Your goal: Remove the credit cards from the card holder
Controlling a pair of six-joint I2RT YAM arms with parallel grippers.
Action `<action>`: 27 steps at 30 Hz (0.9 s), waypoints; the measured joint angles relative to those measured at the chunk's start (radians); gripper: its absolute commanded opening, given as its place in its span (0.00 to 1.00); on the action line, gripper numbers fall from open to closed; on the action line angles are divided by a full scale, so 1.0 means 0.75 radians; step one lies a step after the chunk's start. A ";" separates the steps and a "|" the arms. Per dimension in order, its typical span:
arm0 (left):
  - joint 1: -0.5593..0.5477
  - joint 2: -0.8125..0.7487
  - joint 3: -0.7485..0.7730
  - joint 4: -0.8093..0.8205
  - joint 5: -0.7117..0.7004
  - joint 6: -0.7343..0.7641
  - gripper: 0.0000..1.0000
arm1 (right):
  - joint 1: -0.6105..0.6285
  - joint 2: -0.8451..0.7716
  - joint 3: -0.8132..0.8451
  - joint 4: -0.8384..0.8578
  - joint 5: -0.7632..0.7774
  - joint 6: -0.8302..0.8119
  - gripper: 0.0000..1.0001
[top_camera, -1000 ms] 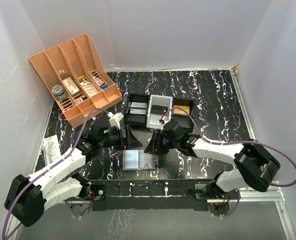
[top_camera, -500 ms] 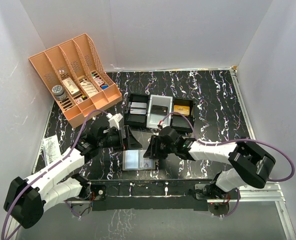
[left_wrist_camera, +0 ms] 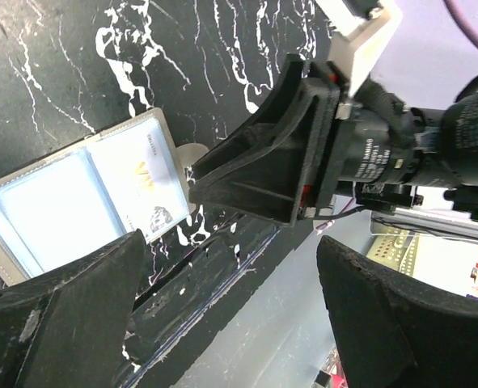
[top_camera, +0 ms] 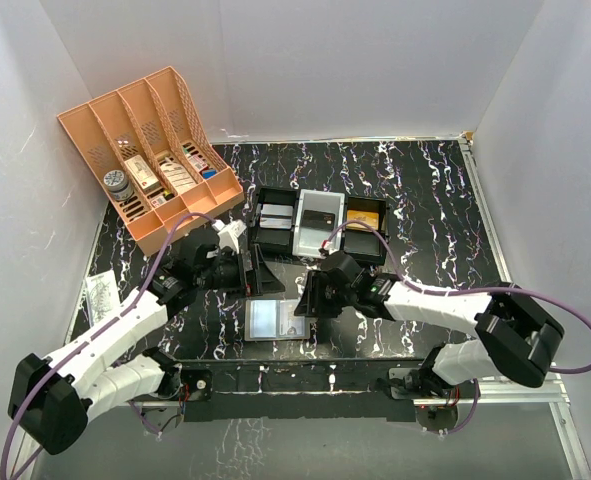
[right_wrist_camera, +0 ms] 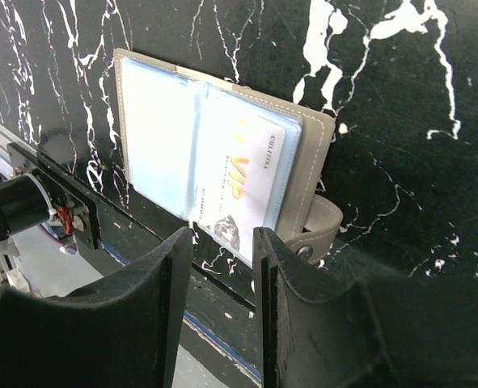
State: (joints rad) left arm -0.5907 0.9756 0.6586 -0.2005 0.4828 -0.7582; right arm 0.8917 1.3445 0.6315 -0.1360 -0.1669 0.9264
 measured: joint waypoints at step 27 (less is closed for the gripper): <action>-0.002 0.145 0.005 0.018 0.038 -0.027 0.86 | 0.000 -0.021 0.020 0.044 0.146 0.209 0.19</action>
State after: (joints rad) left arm -0.5922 1.0847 0.6624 -0.1871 0.5114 -0.7788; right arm 0.8917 1.3289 0.6468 -0.1028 -0.0574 1.0828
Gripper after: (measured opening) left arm 0.861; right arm 0.201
